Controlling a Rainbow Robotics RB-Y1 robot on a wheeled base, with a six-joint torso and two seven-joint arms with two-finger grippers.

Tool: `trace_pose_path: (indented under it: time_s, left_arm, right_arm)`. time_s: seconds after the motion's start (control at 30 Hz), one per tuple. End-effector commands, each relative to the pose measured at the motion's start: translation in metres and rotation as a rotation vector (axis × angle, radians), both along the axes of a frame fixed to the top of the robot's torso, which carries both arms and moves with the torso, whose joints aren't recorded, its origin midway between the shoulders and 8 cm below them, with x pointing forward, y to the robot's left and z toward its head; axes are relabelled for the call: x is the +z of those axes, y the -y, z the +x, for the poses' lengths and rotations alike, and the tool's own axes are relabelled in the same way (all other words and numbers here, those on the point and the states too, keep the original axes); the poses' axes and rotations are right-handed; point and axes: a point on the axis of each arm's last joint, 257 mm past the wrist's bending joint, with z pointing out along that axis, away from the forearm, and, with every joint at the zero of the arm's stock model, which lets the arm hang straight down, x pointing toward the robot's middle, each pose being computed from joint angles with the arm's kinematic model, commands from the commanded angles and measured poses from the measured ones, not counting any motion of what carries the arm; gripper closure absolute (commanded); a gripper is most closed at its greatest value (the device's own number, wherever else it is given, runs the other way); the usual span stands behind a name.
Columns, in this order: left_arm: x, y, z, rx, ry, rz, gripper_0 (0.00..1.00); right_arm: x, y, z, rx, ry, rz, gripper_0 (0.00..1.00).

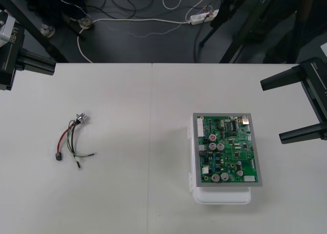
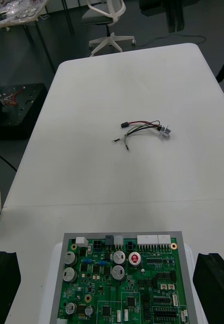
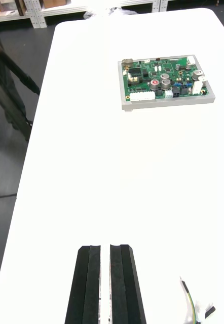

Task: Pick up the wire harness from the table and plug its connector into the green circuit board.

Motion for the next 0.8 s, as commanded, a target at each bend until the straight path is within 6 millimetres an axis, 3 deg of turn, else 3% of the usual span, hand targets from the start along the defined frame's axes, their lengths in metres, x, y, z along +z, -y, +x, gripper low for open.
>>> trace_pose_path:
  time_s: [0.03,0.8]
  left_arm:
    - [0.0090,-0.0083,-0.0111,-0.036,0.031,0.042,0.94]
    - [0.0090,-0.0083,-0.0111,-0.036,0.031,0.042,0.95]
  right_arm:
    - [0.0183,-0.0021,0.0033,-0.018,0.014,0.024,0.00]
    - [0.0183,-0.0021,0.0033,-0.018,0.014,0.024,0.00]
